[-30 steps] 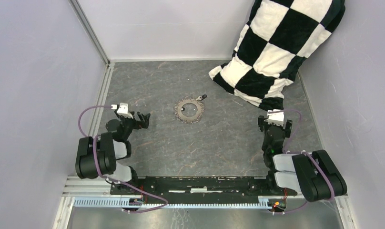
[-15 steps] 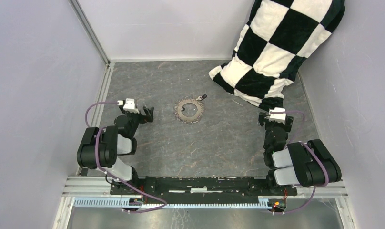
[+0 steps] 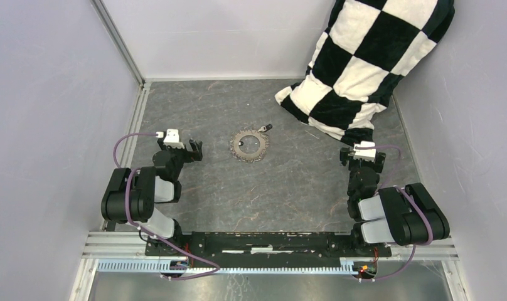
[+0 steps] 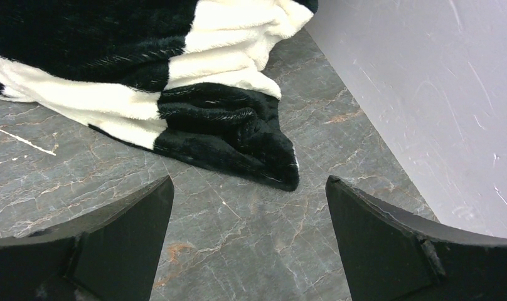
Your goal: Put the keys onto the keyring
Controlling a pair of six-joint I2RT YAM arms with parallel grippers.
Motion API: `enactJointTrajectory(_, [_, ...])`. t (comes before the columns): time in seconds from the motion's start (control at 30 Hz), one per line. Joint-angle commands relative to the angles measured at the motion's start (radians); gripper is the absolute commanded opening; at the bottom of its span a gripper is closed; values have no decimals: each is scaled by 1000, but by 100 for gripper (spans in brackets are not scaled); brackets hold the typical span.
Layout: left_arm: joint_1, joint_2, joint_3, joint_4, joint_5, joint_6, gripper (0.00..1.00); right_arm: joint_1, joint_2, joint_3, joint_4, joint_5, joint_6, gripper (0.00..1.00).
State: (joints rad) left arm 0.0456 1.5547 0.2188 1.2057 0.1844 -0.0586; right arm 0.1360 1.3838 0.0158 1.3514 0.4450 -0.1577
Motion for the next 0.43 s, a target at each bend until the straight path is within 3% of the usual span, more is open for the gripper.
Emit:
enactJointTrajectory(0.0, [-1, -11, 3, 25, -21, 45, 100, -3, -13, -99, 46, -9, 3, 98])
enactJointTrajectory(0.4, [-1, -8, 5, 23, -24, 46, 100, -4, -14, -100, 46, -9, 3, 98])
